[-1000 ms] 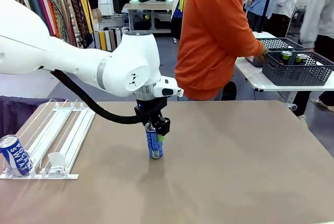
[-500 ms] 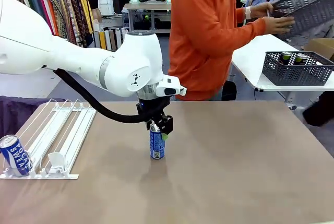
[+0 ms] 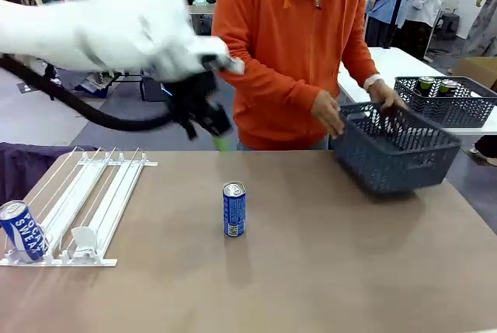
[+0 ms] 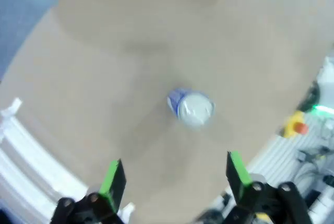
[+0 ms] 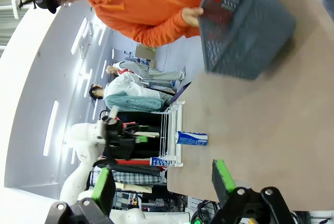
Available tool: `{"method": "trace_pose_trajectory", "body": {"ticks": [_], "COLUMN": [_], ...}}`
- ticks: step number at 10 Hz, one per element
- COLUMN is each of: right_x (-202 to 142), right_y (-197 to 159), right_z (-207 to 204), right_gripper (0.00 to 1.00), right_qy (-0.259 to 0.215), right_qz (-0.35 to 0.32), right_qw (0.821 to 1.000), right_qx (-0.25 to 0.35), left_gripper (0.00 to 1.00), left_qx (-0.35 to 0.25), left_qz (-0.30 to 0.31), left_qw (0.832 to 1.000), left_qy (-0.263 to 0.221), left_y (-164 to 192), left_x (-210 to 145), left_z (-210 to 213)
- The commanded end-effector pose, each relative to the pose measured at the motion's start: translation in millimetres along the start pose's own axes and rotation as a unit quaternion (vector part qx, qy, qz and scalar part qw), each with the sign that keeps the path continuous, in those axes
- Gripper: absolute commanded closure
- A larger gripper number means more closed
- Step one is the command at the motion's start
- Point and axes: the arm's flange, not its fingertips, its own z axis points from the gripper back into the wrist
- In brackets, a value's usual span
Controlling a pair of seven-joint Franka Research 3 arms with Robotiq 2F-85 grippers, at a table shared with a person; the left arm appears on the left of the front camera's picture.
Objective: Retrieve and store the cans from the dispenser.
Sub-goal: Pick up one can from the Automatic Can Dispenser and place it in the middle of the table.
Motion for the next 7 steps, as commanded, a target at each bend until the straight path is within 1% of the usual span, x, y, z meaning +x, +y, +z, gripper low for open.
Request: {"method": "trace_pose_trajectory", "body": {"ticks": [1, 2, 3, 4, 5, 6, 7], "right_x": [3.0, 3.0, 3.0, 3.0, 3.0, 3.0, 3.0], "right_y": [2.8, 2.8, 2.8, 2.8, 2.8, 2.8, 2.8], "right_z": [-0.6, -0.6, -0.6, -0.6, -0.6, -0.6, -0.6], "right_gripper": [0.0, 0.0, 0.0, 0.0, 0.0, 0.0, 0.0], "right_qy": [-0.007, -0.007, -0.007, -0.007, -0.007, -0.007, -0.007], "right_qz": [0.014, 0.014, 0.014, 0.014, 0.014, 0.014, 0.014], "right_qw": [1.0, 1.0, 1.0, 1.0, 1.0, 1.0, 1.0], "right_qx": [0.013, 0.013, 0.013, 0.013, 0.013, 0.013, 0.013], "left_gripper": [0.0, 0.0, 0.0, 0.0, 0.0, 0.0, 0.0], "left_qx": [-0.135, -0.141, -0.143, -0.208, -0.241, -0.267, -0.275], "left_qz": [0.019, 0.071, 0.141, 0.181, 0.219, 0.243, 0.285], "left_qw": [0.991, 0.987, 0.977, 0.956, 0.933, 0.909, 0.882], "left_qy": [-0.002, -0.038, -0.071, -0.101, -0.154, -0.206, -0.255], "left_y": [80.3, 117.1, 153.0, 190.6, 216.1, 231.4, 244.2], "left_x": [-79.4, -130.9, -185.4, -248.3, -304.1, -354.3, -400.9], "left_z": [78.4, 113.5, 142.3, 168.8, 185.7, 190.9, 186.5]}}
